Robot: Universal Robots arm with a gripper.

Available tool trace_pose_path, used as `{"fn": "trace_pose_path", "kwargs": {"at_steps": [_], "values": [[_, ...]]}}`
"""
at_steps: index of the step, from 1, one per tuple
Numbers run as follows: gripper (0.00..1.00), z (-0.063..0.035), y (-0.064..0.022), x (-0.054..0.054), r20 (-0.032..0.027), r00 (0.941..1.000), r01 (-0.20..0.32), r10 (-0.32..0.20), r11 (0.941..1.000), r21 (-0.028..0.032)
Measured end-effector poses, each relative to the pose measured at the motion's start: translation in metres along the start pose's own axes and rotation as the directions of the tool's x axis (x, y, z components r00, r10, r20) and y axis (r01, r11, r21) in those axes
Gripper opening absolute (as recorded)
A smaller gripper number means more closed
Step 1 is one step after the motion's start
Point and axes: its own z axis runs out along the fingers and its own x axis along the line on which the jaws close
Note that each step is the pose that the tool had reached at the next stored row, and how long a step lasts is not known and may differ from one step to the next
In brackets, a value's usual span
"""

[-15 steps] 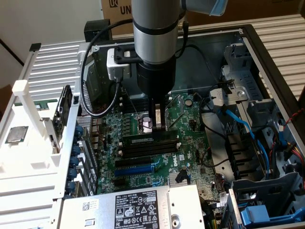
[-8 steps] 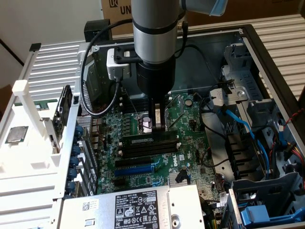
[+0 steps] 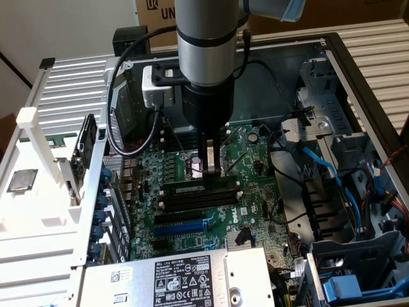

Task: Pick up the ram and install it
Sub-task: 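Insert the ram into the slot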

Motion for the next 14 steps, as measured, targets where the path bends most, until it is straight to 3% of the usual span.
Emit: {"fn": "trace_pose_path", "kwargs": {"at_steps": [14], "values": [[0.12,0.0045,0.0008,0.0006,-0.0008,1.0000,0.010,-0.010,1.0000,-0.0001]]}}
